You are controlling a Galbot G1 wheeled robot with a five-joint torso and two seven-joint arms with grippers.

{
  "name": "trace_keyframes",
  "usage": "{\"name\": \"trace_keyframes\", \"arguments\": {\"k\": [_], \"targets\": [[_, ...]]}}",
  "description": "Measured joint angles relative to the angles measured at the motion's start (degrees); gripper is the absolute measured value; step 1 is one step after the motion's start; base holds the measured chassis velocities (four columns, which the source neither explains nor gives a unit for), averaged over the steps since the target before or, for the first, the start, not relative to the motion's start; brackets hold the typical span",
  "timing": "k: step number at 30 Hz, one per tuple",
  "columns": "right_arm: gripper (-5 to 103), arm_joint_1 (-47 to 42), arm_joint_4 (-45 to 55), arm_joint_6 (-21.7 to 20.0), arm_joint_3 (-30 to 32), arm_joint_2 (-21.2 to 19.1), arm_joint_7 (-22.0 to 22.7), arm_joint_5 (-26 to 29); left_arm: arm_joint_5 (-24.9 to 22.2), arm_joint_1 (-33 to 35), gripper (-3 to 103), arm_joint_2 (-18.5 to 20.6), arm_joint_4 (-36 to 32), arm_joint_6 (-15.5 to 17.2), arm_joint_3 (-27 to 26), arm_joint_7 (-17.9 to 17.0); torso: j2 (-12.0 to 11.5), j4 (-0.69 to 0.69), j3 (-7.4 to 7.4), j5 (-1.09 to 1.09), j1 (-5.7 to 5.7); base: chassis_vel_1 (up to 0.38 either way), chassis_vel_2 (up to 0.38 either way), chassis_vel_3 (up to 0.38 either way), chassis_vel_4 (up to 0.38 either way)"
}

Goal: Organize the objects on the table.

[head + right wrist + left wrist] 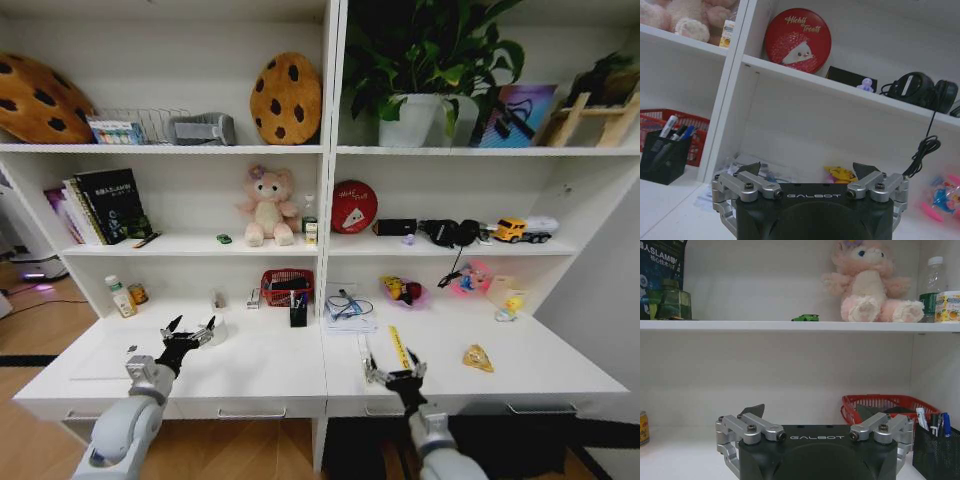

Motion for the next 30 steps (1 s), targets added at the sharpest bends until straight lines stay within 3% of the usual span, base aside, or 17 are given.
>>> {"name": "trace_keyframes", "arguments": {"k": [7, 17, 30], "targets": [[100, -3.9, 3.2, 0.1, 2.8, 1.3, -3.4, 2.6, 0.0, 0.0, 100, 0.0, 0.0, 0.0, 0.0, 0.0, 0.0, -0.02, 0.0, 0.0, -0.01, 0.0, 0.0, 0.0, 0.0], [100, -4.1, 3.4, -0.7, 3.0, 1.8, -4.4, 4.7, 0.0, 0.0, 100, 0.0, 0.0, 0.0, 0.0, 0.0, 0.0, 0.0, 0.0, -0.01, -0.01, -0.024, -0.033, 0.025, 0.025], [100, -4.6, 3.6, -0.9, 2.2, 2.2, -4.4, 4.4, 0.0, 0.0, 100, 0.0, 0.0, 0.0, 0.0, 0.0, 0.0, -0.01, 0.0, -0.02, -0.02, -0.189, -0.195, 0.201, 0.178]]}}
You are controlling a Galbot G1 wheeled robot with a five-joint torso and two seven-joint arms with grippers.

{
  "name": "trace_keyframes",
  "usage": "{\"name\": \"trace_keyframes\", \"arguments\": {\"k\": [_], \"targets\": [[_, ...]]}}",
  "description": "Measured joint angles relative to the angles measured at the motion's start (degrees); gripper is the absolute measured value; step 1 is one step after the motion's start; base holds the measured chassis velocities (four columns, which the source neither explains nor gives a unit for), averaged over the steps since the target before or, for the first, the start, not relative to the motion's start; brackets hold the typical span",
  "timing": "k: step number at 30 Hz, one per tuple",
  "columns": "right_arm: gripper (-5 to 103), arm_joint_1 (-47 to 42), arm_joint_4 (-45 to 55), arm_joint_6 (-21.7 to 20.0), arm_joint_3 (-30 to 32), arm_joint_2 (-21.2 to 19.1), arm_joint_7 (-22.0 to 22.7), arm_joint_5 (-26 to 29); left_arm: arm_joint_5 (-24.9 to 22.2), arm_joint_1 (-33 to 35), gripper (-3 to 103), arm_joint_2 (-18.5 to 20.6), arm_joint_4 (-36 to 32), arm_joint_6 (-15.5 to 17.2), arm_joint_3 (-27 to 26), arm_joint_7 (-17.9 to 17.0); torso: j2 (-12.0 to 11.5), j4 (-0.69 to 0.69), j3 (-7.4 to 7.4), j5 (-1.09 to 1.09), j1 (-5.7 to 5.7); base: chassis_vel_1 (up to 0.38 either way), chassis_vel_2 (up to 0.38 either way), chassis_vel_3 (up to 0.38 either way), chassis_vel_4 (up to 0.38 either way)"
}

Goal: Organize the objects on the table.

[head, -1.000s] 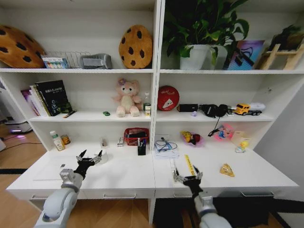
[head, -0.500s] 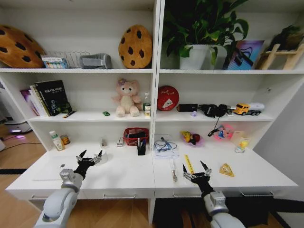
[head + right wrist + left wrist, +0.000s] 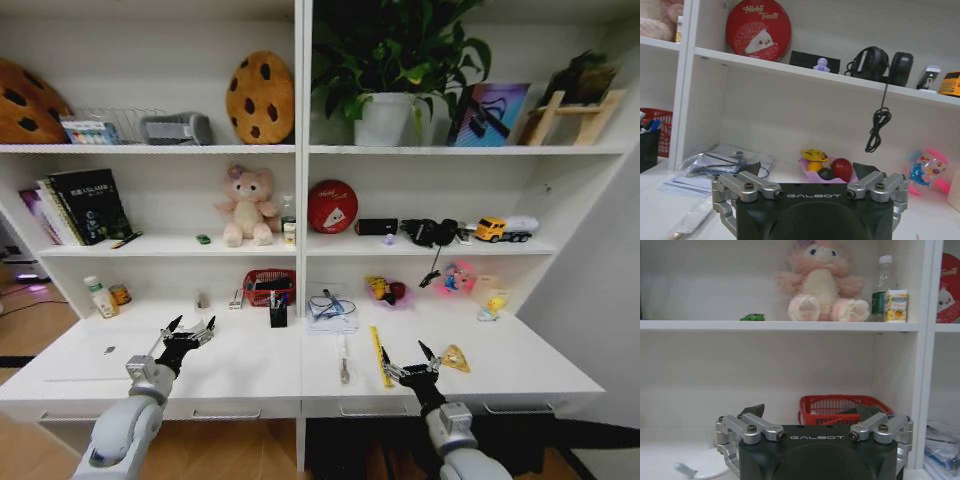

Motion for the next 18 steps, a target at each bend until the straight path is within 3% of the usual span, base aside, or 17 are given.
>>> {"name": "trace_keyframes", "arguments": {"k": [10, 17, 18], "targets": [[100, 0.9, -1.1, -1.1, -0.3, -0.1, 2.0, 1.8, 0.0, 0.0, 100, 0.0, 0.0, 0.0, 0.0, 0.1, 0.0, -0.03, 0.0, 0.03, 0.01, -0.242, -0.23, 0.229, 0.22], [100, 1.3, -1.7, -2.6, 0.0, -0.4, 2.4, 3.3, 0.0, 0.0, 100, 0.0, 0.0, 0.0, 0.0, 0.0, 0.0, 0.02, 0.0, -0.01, -0.01, 0.014, -0.012, 0.011, -0.004], [100, 0.7, -0.7, -5.9, -0.5, 0.0, 6.7, 6.9, 0.0, 0.0, 100, 0.0, 0.0, 0.0, 0.0, 0.0, 0.0, 0.01, 0.0, -0.01, -0.01, 0.019, 0.046, -0.05, -0.052]]}}
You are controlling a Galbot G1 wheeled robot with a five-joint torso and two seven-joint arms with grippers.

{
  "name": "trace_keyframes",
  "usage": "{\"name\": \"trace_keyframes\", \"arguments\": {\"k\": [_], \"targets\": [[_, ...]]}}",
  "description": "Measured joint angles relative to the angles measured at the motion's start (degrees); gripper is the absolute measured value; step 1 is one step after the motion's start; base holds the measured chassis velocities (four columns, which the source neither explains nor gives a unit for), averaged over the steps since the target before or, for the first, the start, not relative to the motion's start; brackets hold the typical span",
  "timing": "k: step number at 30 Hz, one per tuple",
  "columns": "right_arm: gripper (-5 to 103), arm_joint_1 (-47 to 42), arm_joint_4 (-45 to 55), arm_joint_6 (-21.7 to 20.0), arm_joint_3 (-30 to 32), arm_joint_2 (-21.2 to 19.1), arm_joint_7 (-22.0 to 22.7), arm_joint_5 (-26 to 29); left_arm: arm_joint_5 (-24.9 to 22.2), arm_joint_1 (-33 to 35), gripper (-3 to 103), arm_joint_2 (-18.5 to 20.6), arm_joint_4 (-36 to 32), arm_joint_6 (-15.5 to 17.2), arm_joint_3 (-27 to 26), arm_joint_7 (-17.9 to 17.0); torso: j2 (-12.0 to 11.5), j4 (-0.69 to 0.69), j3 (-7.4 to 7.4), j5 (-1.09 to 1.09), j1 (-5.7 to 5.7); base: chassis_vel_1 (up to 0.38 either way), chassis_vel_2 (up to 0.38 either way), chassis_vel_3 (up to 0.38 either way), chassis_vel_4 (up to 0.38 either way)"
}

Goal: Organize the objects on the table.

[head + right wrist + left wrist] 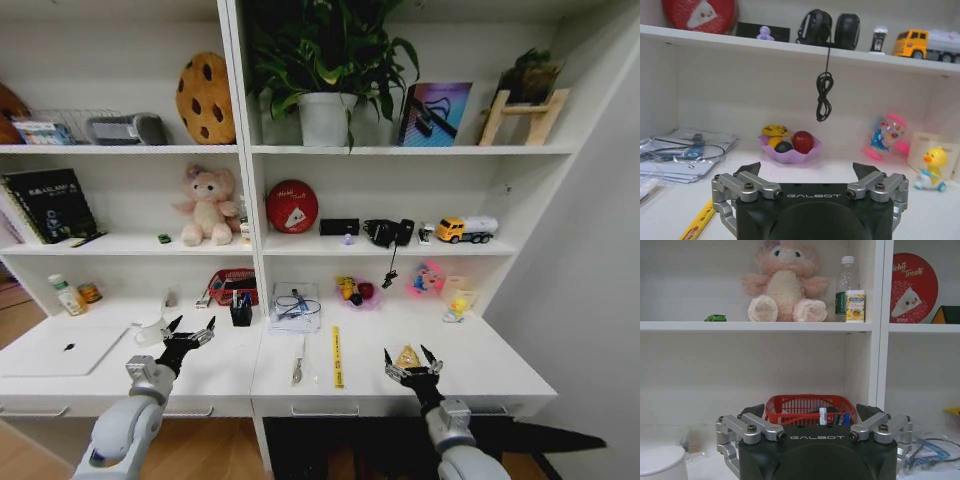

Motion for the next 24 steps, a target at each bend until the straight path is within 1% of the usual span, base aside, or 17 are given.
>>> {"name": "trace_keyframes", "arguments": {"k": [1, 2, 4, 5, 6, 8, 9, 11, 12, 14, 16, 17, 18, 20, 21, 23, 24], "targets": [[100, -0.1, 1.2, -3.4, 0.0, 0.1, 3.8, 2.7, 0.0, 0.0, 100, 0.0, 0.0, 0.0, 0.0, 0.0, 0.0, -0.01, 0.0, 0.01, 0.0, 0.0, 0.0, 0.0, 0.0], [100, -0.1, 1.2, -3.4, 0.0, 0.1, 3.8, 2.7, 0.0, 0.0, 100, 0.0, 0.0, 0.0, 0.0, 0.0, 0.0, -0.01, 0.0, 0.01, 0.0, 0.0, 0.0, 0.0, 0.0], [100, -0.1, 4.4, -11.9, 1.5, -0.4, 9.7, 8.4, 0.0, 0.0, 100, 0.0, 0.0, 0.0, 0.0, 0.0, 0.0, 0.0, 0.0, 0.03, 0.01, 0.0, 0.0, 0.0, 0.0], [100, -0.1, 4.4, -11.9, 1.5, -0.4, 9.7, 8.4, 0.0, 0.0, 100, 0.0, 0.0, 0.0, 0.0, 0.0, 0.0, 0.0, 0.0, 0.03, 0.01, 0.0, 0.0, 0.0, 0.0], [100, -0.4, 6.0, -16.2, 2.8, -0.8, 11.2, 11.4, 0.0, 0.0, 100, 0.0, 0.0, 0.0, 0.0, 0.0, 0.0, 0.0, 0.0, 0.03, 0.0, -0.051, -0.039, 0.001, -0.006], [100, -0.9, 8.3, -23.0, 7.4, -1.7, 10.6, 15.5, 0.0, 0.0, 100, 0.0, 0.0, 0.0, 0.0, 0.0, 0.0, -0.02, 0.0, 0.02, 0.01, -0.025, -0.006, 0.007, -0.003], [100, -0.9, 8.3, -23.0, 7.4, -1.7, 10.6, 15.5, 0.0, 0.0, 100, 0.0, 0.0, 0.0, 0.0, 0.0, 0.0, -0.02, 0.0, 0.02, 0.01, 0.0, 0.0, 0.0, 0.0], [100, 0.1, 7.5, -25.7, 12.5, -3.0, 7.0, 16.8, 0.0, 0.0, 100, 0.0, 0.0, 0.0, 0.0, 0.0, 0.0, -0.02, 0.0, 0.02, 0.0, 0.0, 0.0, 0.0, 0.0], [100, 0.1, 7.5, -25.7, 12.5, -3.0, 7.0, 16.8, 0.0, 0.0, 100, 0.0, 0.0, 0.0, 0.0, 0.0, 0.0, -0.02, 0.0, 0.02, 0.0, 0.0, 0.0, 0.0, 0.0], [100, 1.9, 5.1, -26.8, 15.9, -4.9, 2.7, 17.6, 0.0, 0.0, 100, 0.0, 0.0, 0.0, 0.0, 0.0, 0.0, -0.01, 0.0, 0.03, 0.0, 0.0, 0.0, 0.0, 0.0], [100, 4.0, 2.3, -27.1, 17.9, -7.4, -3.9, 17.2, 0.0, 0.0, 100, 0.0, 0.0, 0.0, 0.0, 0.0, 0.0, -0.01, 0.0, 0.04, 0.0, 0.0, 0.0, 0.0, 0.0], [100, 4.0, 2.3, -27.1, 17.9, -7.4, -3.9, 17.2, 0.0, 0.0, 100, 0.0, 0.0, 0.0, 0.0, 0.0, 0.0, -0.01, 0.0, 0.04, 0.0, 0.0, 0.0, 0.0, 0.0], [100, 4.6, 1.4, -27.0, 18.4, -8.3, -6.0, 16.9, 0.0, 0.0, 100, 0.0, 0.0, 0.0, 0.0, 0.0, 0.0, -0.01, 0.0, 0.05, 0.0, 0.0, 0.0, 0.0, 0.0], [100, 8.8, -3.7, -28.2, 19.5, -12.6, -16.9, 15.9, 0.0, 0.0, 100, 0.0, 0.0, 0.0, 0.0, 0.0, 0.0, 0.0, 0.0, 0.04, 0.01, 0.0, 0.0, 0.0, 0.0], [100, 8.8, -3.7, -28.2, 19.5, -12.6, -16.9, 15.9, 0.0, 0.0, 100, 0.0, 0.0, 0.0, 0.0, 0.0, 0.0, 0.0, 0.0, 0.04, 0.01, 0.0, 0.0, 0.0, 0.0], [100, 10.7, -5.1, -29.5, 19.8, -14.2, -20.9, 15.2, 0.0, 0.0, 100, 0.0, 0.0, 0.0, 0.0, 0.0, 0.0, 0.01, 0.01, 0.03, 0.02, 0.0, 0.0, 0.0, 0.0], [100, 10.7, -5.1, -29.5, 19.8, -14.2, -20.9, 15.2, 0.0, 0.0, 100, 0.0, 0.0, 0.0, 0.0, 0.0, 0.0, 0.01, 0.01, 0.03, 0.02, 0.0, 0.0, 0.0, 0.0]]}}
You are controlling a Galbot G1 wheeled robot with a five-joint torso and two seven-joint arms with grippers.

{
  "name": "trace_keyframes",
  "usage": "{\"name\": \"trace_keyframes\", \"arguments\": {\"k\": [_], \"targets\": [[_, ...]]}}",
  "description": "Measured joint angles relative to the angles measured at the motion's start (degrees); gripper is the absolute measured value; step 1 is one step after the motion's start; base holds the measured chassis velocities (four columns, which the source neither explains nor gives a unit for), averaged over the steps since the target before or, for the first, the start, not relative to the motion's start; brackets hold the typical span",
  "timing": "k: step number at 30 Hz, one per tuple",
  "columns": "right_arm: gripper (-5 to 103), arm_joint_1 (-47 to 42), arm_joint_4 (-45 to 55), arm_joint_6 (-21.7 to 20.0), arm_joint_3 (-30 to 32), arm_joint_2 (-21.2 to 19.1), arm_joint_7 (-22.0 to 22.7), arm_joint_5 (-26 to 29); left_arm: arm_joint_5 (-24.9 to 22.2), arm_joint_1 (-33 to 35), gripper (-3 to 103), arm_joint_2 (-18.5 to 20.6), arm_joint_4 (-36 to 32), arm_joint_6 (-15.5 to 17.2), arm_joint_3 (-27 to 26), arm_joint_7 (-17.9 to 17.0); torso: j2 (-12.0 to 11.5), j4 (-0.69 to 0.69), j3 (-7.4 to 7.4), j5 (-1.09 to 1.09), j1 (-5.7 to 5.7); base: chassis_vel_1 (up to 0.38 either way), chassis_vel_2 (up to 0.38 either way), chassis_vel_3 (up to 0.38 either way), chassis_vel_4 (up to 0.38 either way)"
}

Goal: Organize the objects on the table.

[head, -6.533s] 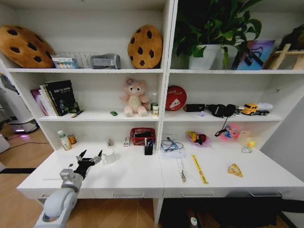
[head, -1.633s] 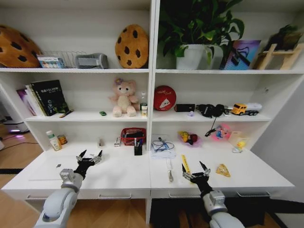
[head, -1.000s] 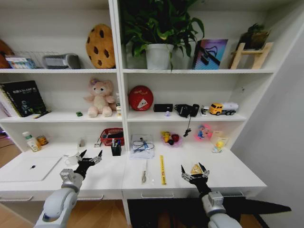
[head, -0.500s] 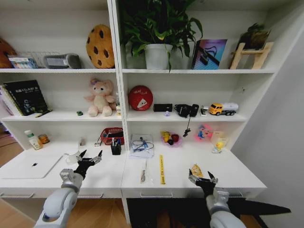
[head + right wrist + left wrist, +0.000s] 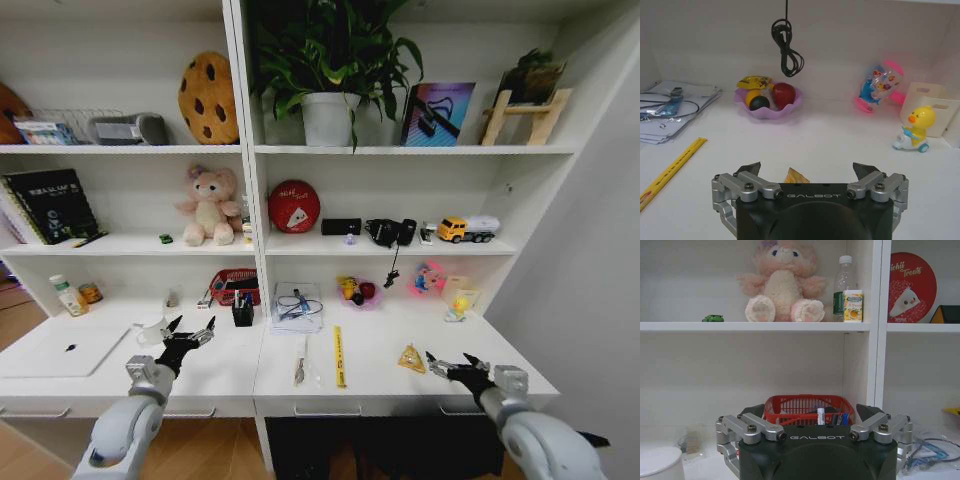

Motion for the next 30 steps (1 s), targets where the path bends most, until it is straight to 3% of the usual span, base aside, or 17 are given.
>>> {"name": "trace_keyframes", "arguments": {"k": [13, 22, 28, 30], "targets": [[100, 1.5, -5.7, -0.4, -3.5, 0.3, 0.3, -2.0, 0.0, 0.0, 100, 0.0, 0.0, 0.0, 0.0, 0.0, 0.0, -0.02, 0.0, -0.01, -0.01, 0.0, 0.0, 0.0, 0.0], [102, 7.4, -13.5, 0.5, -7.0, -1.8, -2.9, -3.3, 0.0, 0.0, 100, 0.0, 0.0, 0.0, 0.0, 0.0, 0.0, -0.01, 0.0, -0.01, -0.01, 0.0, 0.0, 0.0, 0.0], [84, 9.5, -15.5, 0.6, -9.2, -1.4, -3.6, -3.7, 0.0, 0.0, 100, 0.0, 0.0, 0.0, 0.0, 0.0, 0.0, -0.01, 0.0, -0.01, -0.01, 0.0, 0.0, 0.0, 0.0], [84, 9.8, -15.9, 0.7, -9.5, -1.3, -3.6, -3.7, 0.0, 0.0, 100, 0.0, 0.0, 0.0, 0.0, 0.0, 0.0, -0.01, 0.0, -0.02, -0.01, 0.0, 0.0, 0.0, 0.0]]}}
